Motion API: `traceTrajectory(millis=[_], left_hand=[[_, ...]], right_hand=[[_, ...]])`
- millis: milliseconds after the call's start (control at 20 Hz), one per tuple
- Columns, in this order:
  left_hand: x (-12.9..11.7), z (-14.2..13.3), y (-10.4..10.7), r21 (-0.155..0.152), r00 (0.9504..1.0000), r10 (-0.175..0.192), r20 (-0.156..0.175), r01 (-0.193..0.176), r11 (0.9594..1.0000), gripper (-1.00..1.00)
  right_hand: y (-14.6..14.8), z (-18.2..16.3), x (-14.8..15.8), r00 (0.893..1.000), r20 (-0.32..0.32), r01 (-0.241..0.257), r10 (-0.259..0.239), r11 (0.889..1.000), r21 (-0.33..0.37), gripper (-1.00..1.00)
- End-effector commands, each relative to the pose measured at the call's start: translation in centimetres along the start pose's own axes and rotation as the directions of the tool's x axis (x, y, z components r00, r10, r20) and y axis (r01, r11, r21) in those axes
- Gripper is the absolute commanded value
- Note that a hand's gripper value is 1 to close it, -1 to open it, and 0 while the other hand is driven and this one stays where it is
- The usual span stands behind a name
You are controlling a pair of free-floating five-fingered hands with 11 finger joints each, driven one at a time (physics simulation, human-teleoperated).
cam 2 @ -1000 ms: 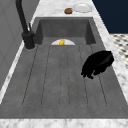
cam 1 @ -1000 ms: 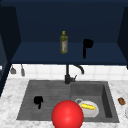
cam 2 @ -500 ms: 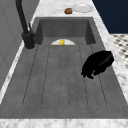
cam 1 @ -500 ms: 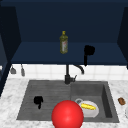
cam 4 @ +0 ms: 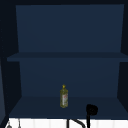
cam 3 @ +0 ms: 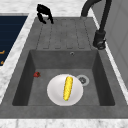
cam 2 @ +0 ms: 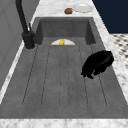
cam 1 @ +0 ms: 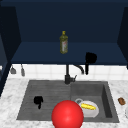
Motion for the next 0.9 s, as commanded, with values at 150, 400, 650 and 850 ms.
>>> traceTrajectory(millis=[150, 400, 650, 850], left_hand=[[0.0, 0.0, 0.0, 0.0, 1.0, 0.0, 0.0, 0.0, 1.0, 0.0], [0.0, 0.0, 0.0, 0.0, 1.0, 0.0, 0.0, 0.0, 1.0, 0.0], [0.0, 0.0, 0.0, 0.0, 1.0, 0.0, 0.0, 0.0, 1.0, 0.0], [0.0, 0.0, 0.0, 0.0, 1.0, 0.0, 0.0, 0.0, 1.0, 0.0]], right_hand=[[1.0, 5.0, -3.0, 1.0, 0.003, 0.001, -0.001, 1.0, 0.0, -1.0], [2.8, 8.5, -5.0, 1.0, -0.011, -0.026, 0.027, 0.999, 0.042, -1.0], [4.9, 11.8, -6.9, 0.999, -0.016, -0.03, 0.031, 0.999, 0.045, -1.0], [6.6, 12.8, -9.1, 0.999, -0.036, -0.008, 0.01, 0.999, 0.044, -1.0]])
